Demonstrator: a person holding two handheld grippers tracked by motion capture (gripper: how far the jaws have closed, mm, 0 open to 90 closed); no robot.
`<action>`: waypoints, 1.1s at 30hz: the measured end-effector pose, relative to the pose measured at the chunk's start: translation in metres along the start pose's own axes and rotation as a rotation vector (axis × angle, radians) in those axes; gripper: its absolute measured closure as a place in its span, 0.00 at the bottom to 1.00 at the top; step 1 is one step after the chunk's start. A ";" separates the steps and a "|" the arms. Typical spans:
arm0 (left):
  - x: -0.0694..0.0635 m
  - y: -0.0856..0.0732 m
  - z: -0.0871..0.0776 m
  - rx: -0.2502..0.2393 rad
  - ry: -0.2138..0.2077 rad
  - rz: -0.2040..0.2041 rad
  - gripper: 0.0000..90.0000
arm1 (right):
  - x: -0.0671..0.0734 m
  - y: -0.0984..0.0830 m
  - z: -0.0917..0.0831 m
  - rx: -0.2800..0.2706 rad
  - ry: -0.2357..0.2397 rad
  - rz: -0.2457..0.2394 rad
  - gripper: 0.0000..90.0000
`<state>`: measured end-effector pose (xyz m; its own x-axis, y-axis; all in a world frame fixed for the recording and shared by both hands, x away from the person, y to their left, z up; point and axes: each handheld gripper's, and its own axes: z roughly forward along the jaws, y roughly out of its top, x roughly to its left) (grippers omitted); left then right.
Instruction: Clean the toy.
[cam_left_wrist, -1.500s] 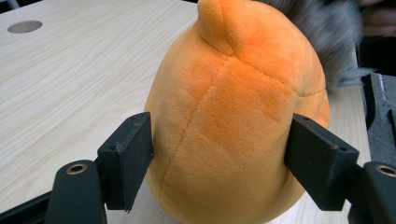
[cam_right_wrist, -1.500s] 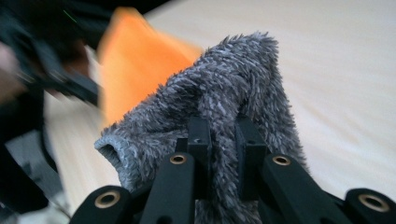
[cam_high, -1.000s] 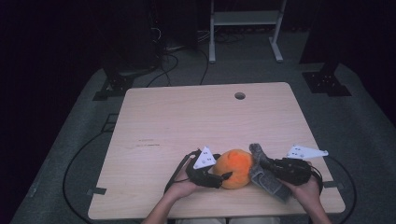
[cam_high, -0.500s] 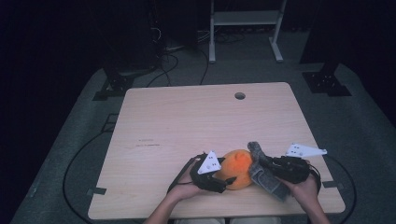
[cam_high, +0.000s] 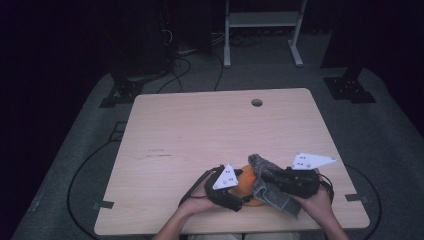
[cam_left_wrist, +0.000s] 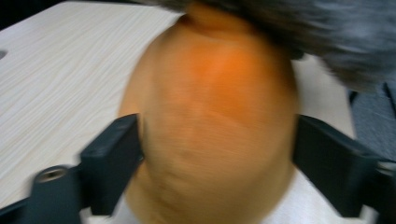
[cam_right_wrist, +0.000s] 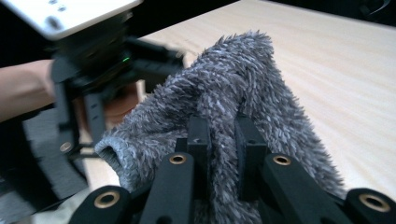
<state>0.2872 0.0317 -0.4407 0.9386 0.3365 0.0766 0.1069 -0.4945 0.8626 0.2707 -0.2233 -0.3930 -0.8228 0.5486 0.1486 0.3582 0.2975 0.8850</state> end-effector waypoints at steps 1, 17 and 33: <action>0.000 0.000 0.003 0.025 -0.005 -0.006 0.13 | 0.000 -0.001 0.000 0.009 0.014 0.005 0.87; -0.010 -0.001 0.006 0.039 -0.012 0.067 0.28 | 0.013 0.016 -0.008 0.035 0.004 -0.083 0.88; 0.003 -0.008 0.000 0.013 -0.039 -0.014 0.29 | -0.053 -0.040 -0.018 0.079 -0.085 0.167 0.88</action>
<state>0.2893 0.0364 -0.4474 0.9490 0.3120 0.0452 0.1238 -0.5009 0.8566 0.2923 -0.2784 -0.4280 -0.7100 0.6583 0.2502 0.5232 0.2553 0.8131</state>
